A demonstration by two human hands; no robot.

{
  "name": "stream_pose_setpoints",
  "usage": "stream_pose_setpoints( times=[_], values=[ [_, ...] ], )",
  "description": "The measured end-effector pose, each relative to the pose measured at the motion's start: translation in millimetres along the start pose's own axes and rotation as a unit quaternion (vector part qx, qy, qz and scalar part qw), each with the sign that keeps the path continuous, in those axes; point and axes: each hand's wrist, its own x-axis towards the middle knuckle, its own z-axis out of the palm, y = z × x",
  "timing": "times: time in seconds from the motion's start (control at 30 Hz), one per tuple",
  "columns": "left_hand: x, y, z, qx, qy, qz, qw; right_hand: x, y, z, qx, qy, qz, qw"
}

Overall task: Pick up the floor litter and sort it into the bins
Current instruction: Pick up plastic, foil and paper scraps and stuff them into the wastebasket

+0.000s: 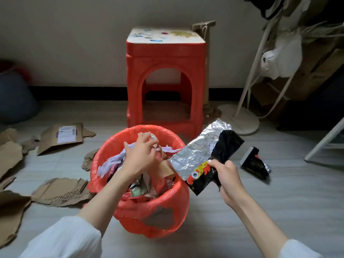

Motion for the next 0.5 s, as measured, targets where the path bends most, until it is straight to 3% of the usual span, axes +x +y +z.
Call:
stream_pose_setpoints(
  times=[0.07, 0.13, 0.23, 0.4, 0.5],
  values=[
    [-4.5, 10.4, -9.4, -0.104, 0.006, 0.006, 0.995, -0.4, -9.5, 2.5, 0.028, -0.015, -0.021, 0.999],
    [-12.8, 22.2, -24.7, -0.186, -0.050, 0.028, 0.981, -0.4, -17.8, 12.2, 0.028, -0.042, -0.039, 0.998],
    [-29.1, 35.7, -43.5, -0.163, -0.118, 0.048, 0.978, -1.6, -19.0, 35.2, 0.021, -0.075, -0.048, 0.996],
    [-30.1, 15.6, -58.4, -0.207, -0.052, -0.012, 0.977, -0.8, -10.1, 71.2, 0.025, -0.106, -0.058, 0.992],
    [-28.4, -5.2, -66.0, -0.291, 0.000, -0.084, 0.953, -2.2, -10.5, 85.6, -0.109, -0.135, -0.104, 0.979]
  ],
)
